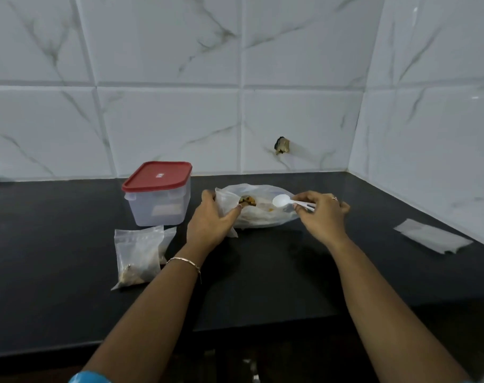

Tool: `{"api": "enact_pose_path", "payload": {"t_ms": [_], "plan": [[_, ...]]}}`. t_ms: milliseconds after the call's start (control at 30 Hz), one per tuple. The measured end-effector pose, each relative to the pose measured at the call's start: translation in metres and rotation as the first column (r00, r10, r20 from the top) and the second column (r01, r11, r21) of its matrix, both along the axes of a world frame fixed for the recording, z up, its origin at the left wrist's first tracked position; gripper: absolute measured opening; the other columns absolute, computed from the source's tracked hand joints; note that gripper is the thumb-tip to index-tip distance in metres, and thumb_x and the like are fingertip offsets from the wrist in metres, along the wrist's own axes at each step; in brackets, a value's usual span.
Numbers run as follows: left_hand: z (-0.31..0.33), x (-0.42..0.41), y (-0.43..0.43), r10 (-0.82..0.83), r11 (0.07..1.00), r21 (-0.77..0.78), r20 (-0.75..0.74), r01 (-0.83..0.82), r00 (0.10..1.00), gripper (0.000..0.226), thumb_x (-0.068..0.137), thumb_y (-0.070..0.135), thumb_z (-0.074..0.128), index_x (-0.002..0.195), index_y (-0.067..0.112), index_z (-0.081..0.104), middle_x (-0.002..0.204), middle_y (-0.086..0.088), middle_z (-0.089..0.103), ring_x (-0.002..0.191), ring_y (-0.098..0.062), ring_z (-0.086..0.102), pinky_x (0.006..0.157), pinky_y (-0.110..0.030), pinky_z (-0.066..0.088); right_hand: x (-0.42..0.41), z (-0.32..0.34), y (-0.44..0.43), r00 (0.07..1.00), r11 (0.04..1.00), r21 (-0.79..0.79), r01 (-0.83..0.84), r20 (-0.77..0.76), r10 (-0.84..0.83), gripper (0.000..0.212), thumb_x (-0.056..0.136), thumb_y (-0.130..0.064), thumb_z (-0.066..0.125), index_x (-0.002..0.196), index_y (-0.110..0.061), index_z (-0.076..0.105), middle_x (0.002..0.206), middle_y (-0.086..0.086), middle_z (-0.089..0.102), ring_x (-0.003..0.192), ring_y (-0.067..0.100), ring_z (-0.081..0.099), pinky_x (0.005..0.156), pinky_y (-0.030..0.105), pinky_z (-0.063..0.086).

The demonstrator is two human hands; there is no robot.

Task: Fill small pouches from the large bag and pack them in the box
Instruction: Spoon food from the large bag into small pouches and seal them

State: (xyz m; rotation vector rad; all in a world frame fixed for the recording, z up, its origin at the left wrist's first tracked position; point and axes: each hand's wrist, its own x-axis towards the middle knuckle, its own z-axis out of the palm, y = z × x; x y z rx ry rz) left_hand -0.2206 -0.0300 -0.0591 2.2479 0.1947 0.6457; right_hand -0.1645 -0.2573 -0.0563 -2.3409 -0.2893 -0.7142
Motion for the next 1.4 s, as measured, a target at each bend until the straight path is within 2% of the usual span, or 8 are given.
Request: {"api": "enact_pose_path", "payload": {"t_ms": [433,633,700,800,933,1067,1267,1400], "plan": [[0.000,-0.026,-0.031,-0.074,0.994,-0.074,0.011,0.074,0.997,0.071,0.080,0.043,0.074,0.127,0.011,0.031,0.132,-0.011,0.050,0.120,-0.028,0.052,0.091,-0.034,0.043,-0.012,-0.012,-0.003,0.991,0.988,-0.084,0.130,-0.008,-0.131,0.021,0.081,-0.036,0.068,0.102,-0.032,0.068,0.100,-0.011,0.065,0.103,0.016,0.055,0.092,0.039,0.028],[-0.004,-0.033,-0.035,-0.163,0.977,-0.140,-0.009,0.160,0.987,0.085,0.075,0.030,0.081,0.130,0.005,0.022,0.133,-0.012,0.047,0.116,-0.023,0.054,0.084,-0.023,0.040,-0.036,-0.006,0.044,0.922,0.883,0.395,-0.255,-0.175,0.345,0.038,0.086,-0.059,0.055,0.079,-0.027,0.073,0.084,-0.012,0.072,0.090,0.007,0.064,0.094,0.037,0.048],[-0.006,-0.034,-0.034,-0.188,0.970,-0.161,-0.007,0.184,0.982,0.091,0.071,0.027,0.085,0.131,0.006,0.019,0.134,-0.012,0.046,0.121,-0.024,0.051,0.086,-0.024,0.041,-0.041,-0.006,0.058,0.894,0.865,0.403,-0.300,-0.198,0.403,0.055,0.079,-0.071,0.053,0.078,-0.021,0.075,0.077,-0.006,0.073,0.082,0.008,0.065,0.088,0.033,0.050],[-0.007,-0.035,-0.026,-0.261,0.941,-0.233,-0.042,0.245,0.964,0.102,0.066,0.023,0.088,0.134,0.010,0.015,0.137,-0.011,0.042,0.125,-0.023,0.047,0.095,-0.028,0.044,-0.036,-0.007,0.067,0.923,0.903,0.311,-0.296,-0.152,0.354,0.034,0.082,-0.055,0.067,0.083,-0.022,0.076,0.070,-0.009,0.070,0.065,0.003,0.059,0.084,0.037,0.051],[-0.010,-0.039,-0.001,-0.369,0.863,-0.398,-0.081,0.310,0.926,0.101,0.063,0.024,0.090,0.135,0.021,0.019,0.131,-0.010,0.051,0.118,-0.019,0.055,0.100,-0.036,0.050,-0.026,0.001,0.075,0.915,0.886,0.305,-0.348,-0.095,0.392,0.027,0.083,-0.049,0.067,0.095,-0.026,0.076,0.081,-0.017,0.072,0.080,-0.001,0.062,0.096,0.047,0.046],[-0.013,-0.042,0.016,-0.417,0.804,-0.499,-0.087,0.322,0.905,0.082,0.070,0.013,0.085,0.132,0.019,0.032,0.115,-0.012,0.065,0.105,-0.020,0.066,0.091,-0.043,0.055,-0.030,0.001,0.081,0.910,0.841,0.397,-0.368,-0.031,0.413,0.009,0.078,-0.033,0.079,0.083,-0.026,0.075,0.081,-0.015,0.073,0.083,-0.002,0.065,0.091,0.036,0.052],[-0.011,-0.033,0.019,-0.443,0.834,-0.431,-0.152,0.344,0.883,0.070,0.067,0.016,0.087,0.120,0.029,0.043,0.104,-0.010,0.071,0.096,-0.022,0.070,0.091,-0.045,0.055,-0.029,0.005,0.075,0.935,0.828,0.461,-0.320,0.010,0.355,0.021,0.069,-0.027,0.086,0.072,-0.013,0.072,0.069,-0.011,0.067,0.063,-0.011,0.057,0.063,0.003,0.041],[-0.009,-0.033,0.017,-0.469,0.795,-0.482,-0.104,0.368,0.877,0.059,0.074,0.014,0.082,0.123,0.018,0.049,0.106,-0.011,0.071,0.096,-0.021,0.071,0.090,-0.040,0.056,-0.025,0.003,0.071,0.919,0.789,0.497,-0.362,0.048,0.391,0.021,0.071,-0.021,0.085,0.070,-0.006,0.071,0.065,-0.012,0.064,0.058,-0.013,0.055,0.059,0.002,0.040]]}}
